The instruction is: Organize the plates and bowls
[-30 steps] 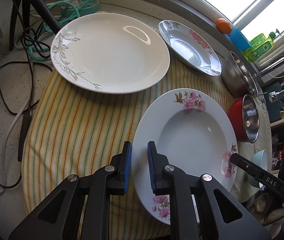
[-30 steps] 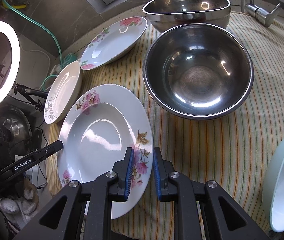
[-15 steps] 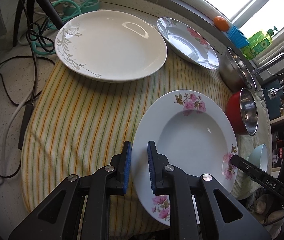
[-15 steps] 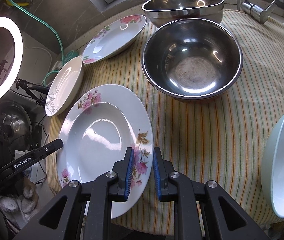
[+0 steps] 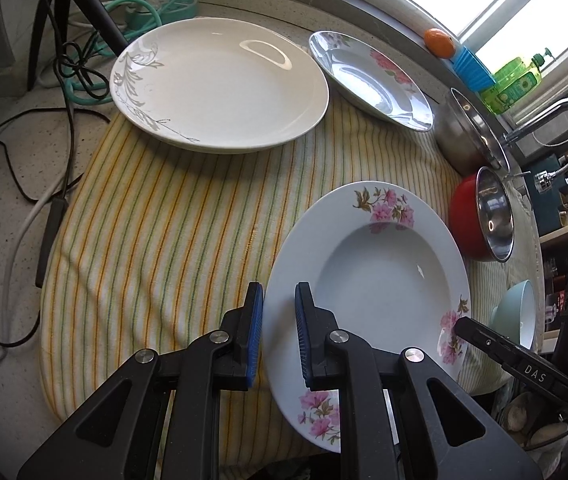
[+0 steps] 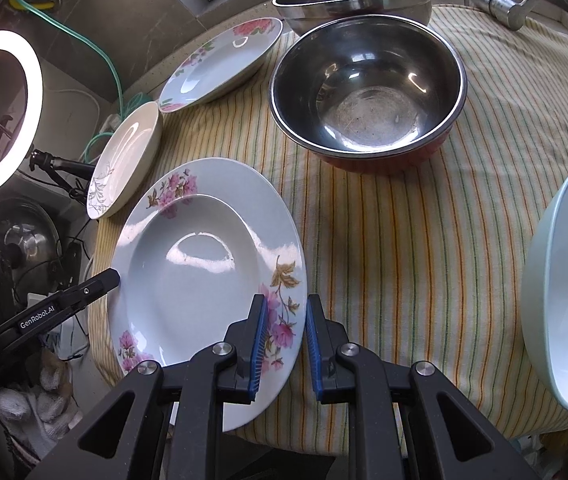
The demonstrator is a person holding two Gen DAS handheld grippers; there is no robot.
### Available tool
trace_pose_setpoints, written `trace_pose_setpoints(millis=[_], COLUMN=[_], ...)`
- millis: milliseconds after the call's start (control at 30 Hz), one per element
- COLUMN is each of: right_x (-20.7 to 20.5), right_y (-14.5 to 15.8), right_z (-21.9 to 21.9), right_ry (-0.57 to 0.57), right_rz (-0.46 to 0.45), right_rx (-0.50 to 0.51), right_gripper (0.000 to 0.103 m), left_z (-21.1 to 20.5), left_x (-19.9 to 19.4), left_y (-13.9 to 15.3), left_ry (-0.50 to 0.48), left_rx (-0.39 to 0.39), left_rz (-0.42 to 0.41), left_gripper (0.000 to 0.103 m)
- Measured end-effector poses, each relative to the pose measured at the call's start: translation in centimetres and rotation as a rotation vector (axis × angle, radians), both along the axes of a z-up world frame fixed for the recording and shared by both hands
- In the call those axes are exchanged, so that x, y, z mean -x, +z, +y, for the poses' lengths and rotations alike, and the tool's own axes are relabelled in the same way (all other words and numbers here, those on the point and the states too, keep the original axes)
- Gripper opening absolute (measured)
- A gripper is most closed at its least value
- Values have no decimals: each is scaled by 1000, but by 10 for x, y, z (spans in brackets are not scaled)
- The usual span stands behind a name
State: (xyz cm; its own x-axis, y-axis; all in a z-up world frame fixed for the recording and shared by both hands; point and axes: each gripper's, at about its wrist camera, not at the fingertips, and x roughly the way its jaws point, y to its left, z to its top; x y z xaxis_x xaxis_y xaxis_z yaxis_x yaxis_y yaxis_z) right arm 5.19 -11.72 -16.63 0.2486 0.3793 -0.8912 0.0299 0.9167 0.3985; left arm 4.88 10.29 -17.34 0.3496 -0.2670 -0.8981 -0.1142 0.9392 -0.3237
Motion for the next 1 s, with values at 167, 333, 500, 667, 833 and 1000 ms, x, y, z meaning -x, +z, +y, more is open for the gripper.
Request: trace_pose_setpoints(millis=[167,333,500,667,833,1000], right_x=[2,3,3,3,5,8], right_y=[1,1,1,1,1,1], right_z=[-1,0,1,3,3,2], right_ry=[2,10,15,18,23,26], right_rz=[-1,-1,1,4,10,17], right_rx=[4,10,13,16,16,15], right_gripper=[17,17,17,17,17,17], left_z=[0,0,0,0,0,1], left_x=[1,-1,-1,-3,-4,-6], left_y=[0,-2,-2,-2,-2,-3], left_ry=[-2,-4,-2,-3,-4,-6], left_rx=[0,1,3,0,1,1], left_rz=[3,4,4,3,2,1], left_gripper=[14,14,14,15,15,15])
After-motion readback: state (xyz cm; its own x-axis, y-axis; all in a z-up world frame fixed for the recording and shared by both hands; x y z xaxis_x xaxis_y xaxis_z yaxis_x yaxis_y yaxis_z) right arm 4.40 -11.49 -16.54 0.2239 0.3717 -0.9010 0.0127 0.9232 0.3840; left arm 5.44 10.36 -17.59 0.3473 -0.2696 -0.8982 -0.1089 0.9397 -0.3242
